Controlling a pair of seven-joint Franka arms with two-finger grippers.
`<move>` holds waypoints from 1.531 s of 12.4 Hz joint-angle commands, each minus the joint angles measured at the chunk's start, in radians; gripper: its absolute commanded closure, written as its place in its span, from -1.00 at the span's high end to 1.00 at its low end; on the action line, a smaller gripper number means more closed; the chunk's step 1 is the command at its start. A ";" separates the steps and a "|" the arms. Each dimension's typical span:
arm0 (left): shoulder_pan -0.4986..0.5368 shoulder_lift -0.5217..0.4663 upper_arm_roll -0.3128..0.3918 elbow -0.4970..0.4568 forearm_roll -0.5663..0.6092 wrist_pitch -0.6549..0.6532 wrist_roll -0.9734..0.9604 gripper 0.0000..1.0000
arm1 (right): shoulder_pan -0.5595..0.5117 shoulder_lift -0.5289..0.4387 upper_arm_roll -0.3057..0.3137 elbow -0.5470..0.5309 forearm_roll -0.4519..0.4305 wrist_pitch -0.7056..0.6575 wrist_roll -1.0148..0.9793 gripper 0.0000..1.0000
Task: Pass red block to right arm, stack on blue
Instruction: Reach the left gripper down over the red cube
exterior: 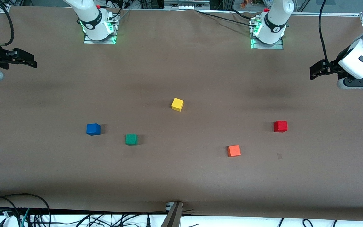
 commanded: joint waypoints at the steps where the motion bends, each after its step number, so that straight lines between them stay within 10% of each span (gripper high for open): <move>1: -0.002 0.006 -0.002 0.014 0.011 -0.027 0.019 1.00 | -0.007 -0.008 0.001 -0.009 0.015 0.008 0.000 1.00; 11: 0.015 0.029 0.000 -0.001 0.012 -0.013 0.019 1.00 | -0.007 -0.008 0.001 -0.009 0.014 0.010 0.000 1.00; 19: 0.060 0.262 0.004 -0.058 0.025 0.356 0.021 1.00 | -0.007 -0.007 0.001 -0.009 0.014 0.010 0.000 1.00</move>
